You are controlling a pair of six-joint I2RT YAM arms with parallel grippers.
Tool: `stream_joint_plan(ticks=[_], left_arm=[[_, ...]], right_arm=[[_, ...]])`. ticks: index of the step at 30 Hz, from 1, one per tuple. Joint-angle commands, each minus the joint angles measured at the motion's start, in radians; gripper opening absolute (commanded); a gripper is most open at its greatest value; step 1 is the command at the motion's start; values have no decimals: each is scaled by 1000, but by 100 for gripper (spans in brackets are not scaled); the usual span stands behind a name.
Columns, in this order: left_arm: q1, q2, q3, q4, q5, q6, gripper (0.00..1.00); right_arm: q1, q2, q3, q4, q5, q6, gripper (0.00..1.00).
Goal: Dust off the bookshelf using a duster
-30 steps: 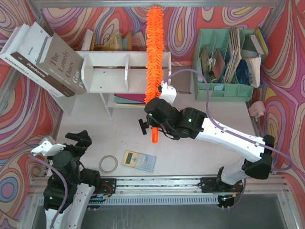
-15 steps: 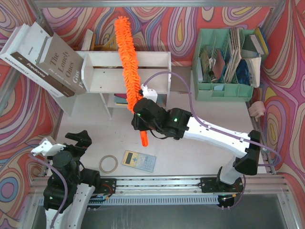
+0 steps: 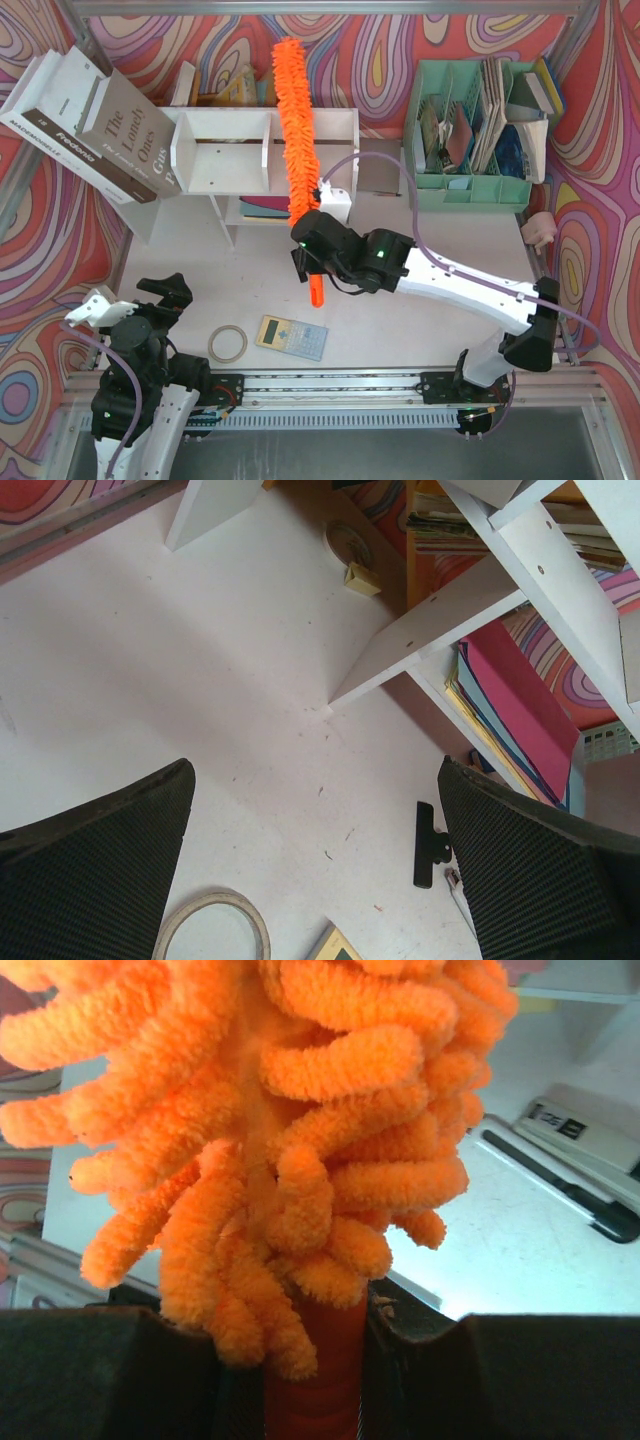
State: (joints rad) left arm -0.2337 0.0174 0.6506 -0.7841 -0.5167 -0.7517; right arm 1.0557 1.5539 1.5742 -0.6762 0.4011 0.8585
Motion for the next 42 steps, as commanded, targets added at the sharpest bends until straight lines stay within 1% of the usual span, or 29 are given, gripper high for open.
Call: stream_joint_plan(ticks=[1,9,14,18,22,28,32,38,42], left_arm=[[7,-13,-9,3,4,2,99],[7,-13,-7,1,3,3,99],[7,-13,-7,1,3,1,99],[7,-13,-8,2,1,2,99],[7,-13,-7,1,0,2,99],[6,-13,-10,5,1,3,99],[7,-13,-11,5,3,3,99],[7,-13,-11,6,2,2,99],[7,-13,-11,6,4,3,99]], right_arm=[[-19,-87,-14,-55,130,56,0],[-45,-131,-21,-134,173,75,0],[-49,-126,-33,-61,114,30,0],[-48,-92,-28,60,8,-75,0],[-43,-39,10,78,-58,-100,0],[-34,-8,19,89,-77,-107,0],[-34,-8,22,50,-32,-83,0],[-36,-65,-40,-32,131,13,0],[-39,-99,-60,-67,170,41,0]])
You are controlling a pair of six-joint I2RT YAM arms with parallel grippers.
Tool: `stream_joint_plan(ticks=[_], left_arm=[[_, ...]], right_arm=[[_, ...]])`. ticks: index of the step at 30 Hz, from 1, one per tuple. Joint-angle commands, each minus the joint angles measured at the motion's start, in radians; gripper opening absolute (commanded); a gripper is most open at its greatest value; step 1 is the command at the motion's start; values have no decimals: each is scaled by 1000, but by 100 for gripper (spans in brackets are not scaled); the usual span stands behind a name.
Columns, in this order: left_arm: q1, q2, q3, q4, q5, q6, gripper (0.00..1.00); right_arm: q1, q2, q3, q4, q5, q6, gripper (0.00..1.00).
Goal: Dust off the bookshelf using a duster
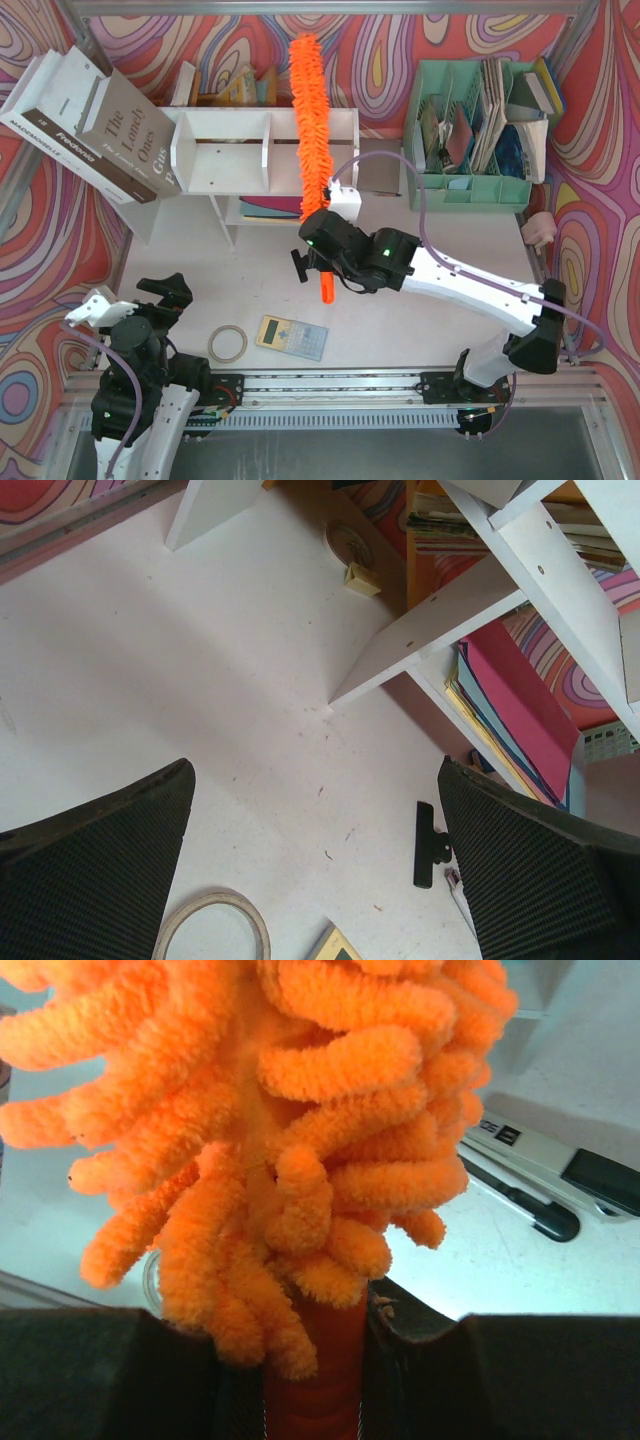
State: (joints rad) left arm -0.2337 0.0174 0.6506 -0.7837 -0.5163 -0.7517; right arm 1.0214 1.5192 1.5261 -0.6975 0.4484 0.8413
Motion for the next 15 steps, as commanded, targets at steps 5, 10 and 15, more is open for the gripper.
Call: stream_joint_plan(ticks=[5,10,15], left_arm=[[7,-13,-12,5,4,2,99],[7,-13,-8,1,2,2,99],[7,-13,-9,2,1,1,99]], right_arm=[[-7,-83,-12,-85,159,76,0],[-13,-117,5,-85,170,22,0],[-15,-185,26,-109,189,-74,0]])
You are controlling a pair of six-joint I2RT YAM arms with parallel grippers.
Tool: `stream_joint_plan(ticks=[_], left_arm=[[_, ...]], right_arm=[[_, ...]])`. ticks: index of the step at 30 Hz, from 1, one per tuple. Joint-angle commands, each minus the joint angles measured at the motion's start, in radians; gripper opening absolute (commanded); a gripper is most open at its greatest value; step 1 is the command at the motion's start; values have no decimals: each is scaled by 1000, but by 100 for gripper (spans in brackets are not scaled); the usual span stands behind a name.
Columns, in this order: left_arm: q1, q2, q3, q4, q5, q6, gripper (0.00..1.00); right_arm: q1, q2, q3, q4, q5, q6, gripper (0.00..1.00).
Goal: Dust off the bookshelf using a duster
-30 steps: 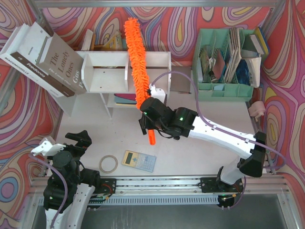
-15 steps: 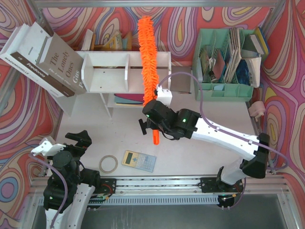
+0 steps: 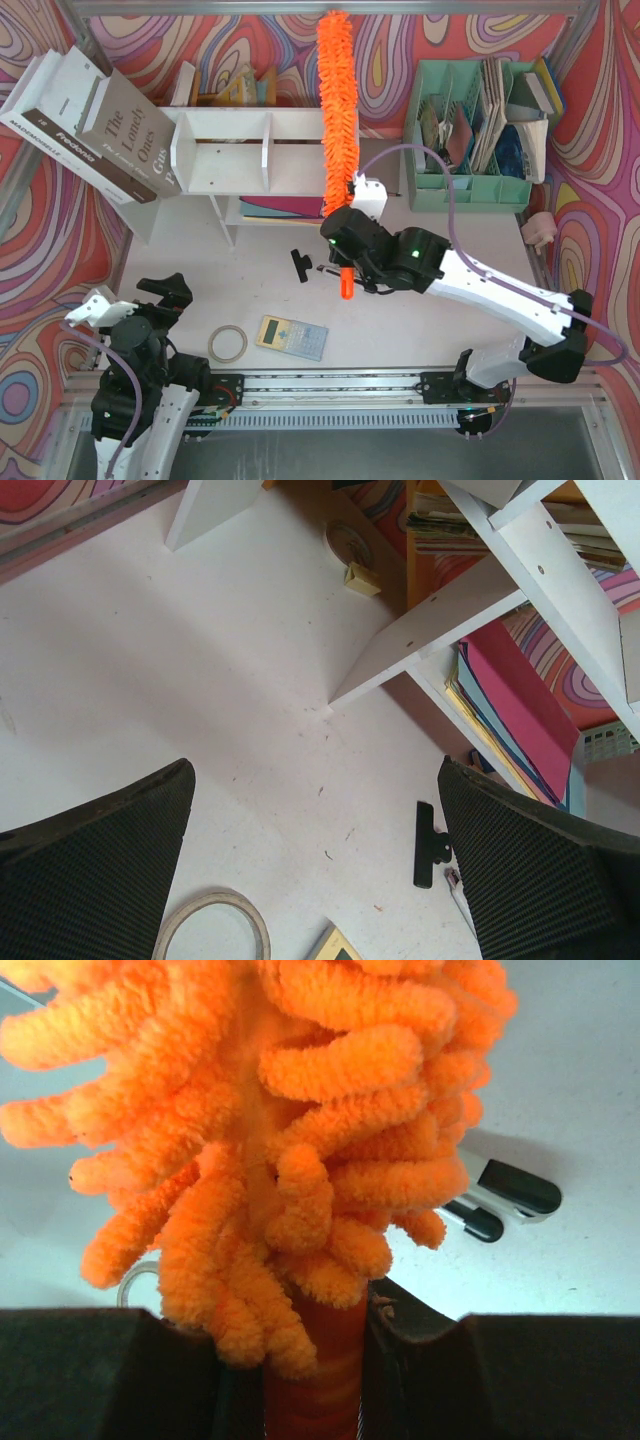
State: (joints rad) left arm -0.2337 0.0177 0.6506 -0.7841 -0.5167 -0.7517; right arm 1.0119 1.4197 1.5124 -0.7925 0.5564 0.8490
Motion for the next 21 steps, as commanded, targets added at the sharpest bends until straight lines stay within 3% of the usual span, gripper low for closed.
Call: stream_joint_plan(ticks=[1,12,21], left_arm=[[7,-13,-10,3,1,1,99],[7,-11,-10,3,3,2,99],[7,-11,-12,6,3,2,98]], right_arm=[[-8,-98,43,-21,83,-89,0],[-59,-180,-30,-71,89,-94,0],[-91,-226,-127,-126,42,9,0]])
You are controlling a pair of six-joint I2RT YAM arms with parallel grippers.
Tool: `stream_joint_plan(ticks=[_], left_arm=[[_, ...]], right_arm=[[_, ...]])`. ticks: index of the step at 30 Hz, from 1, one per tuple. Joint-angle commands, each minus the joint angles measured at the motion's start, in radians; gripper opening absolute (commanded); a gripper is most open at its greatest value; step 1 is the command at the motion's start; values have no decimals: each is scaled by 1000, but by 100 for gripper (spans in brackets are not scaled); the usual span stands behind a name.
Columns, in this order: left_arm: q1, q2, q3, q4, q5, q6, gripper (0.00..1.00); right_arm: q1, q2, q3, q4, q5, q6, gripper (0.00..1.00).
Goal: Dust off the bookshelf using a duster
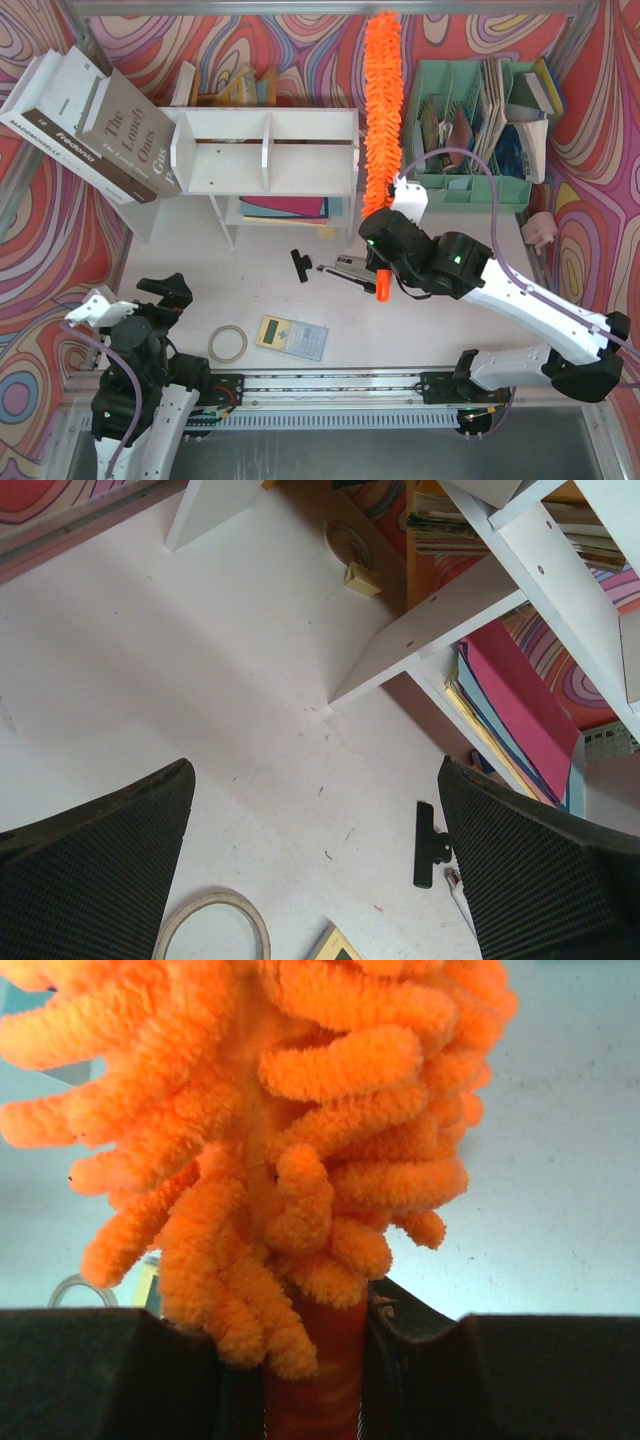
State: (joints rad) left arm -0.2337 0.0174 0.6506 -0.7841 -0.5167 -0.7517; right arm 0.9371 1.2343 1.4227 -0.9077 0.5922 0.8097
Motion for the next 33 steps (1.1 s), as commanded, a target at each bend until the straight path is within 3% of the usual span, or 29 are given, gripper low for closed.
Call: stream_joint_plan(ticks=[1,33], left_arm=[[7,-10,-11,4,4,2,98],[7,16,-13,15,12,8,98]], right_arm=[[-18,-44,-53,-7,-2,55,0],[-43,42,-511,330,-300,85,0]])
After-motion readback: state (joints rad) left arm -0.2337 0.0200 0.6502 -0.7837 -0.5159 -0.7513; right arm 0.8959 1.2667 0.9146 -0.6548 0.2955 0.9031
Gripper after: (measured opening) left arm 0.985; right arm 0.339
